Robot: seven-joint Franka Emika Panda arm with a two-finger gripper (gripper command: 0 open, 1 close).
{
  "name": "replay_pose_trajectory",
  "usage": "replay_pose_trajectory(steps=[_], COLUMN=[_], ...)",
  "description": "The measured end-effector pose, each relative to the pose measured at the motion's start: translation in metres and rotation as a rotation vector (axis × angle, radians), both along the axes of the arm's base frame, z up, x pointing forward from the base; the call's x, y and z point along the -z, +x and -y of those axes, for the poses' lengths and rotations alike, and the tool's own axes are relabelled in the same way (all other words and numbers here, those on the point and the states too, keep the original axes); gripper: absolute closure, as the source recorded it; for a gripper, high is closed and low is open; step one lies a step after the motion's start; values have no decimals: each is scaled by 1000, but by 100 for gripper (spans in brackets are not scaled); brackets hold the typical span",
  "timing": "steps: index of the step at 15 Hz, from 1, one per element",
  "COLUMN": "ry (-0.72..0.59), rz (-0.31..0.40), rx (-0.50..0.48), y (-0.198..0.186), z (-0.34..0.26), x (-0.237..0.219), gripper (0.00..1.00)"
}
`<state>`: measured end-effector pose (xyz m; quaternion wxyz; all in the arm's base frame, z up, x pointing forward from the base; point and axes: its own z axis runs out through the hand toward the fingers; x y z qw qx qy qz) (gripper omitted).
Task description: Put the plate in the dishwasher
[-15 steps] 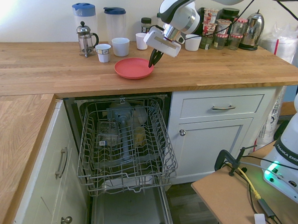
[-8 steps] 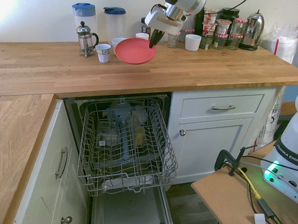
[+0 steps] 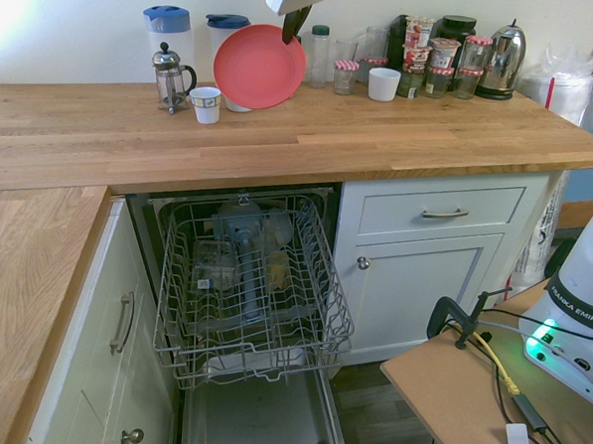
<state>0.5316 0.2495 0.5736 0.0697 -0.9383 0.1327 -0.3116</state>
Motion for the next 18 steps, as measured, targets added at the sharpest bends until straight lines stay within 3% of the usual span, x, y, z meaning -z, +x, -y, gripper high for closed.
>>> replay_pose_trajectory(steps=[4,8,12,18], ry=[-153,-225,-316,-445], rz=[149,215,304,516], rx=[-90,-88,-160,-254], y=[-58,-77,-102,-161], z=[-58,-81,-113,-187], x=[-9,-7,-11,23], gripper=[100,100,100,100])
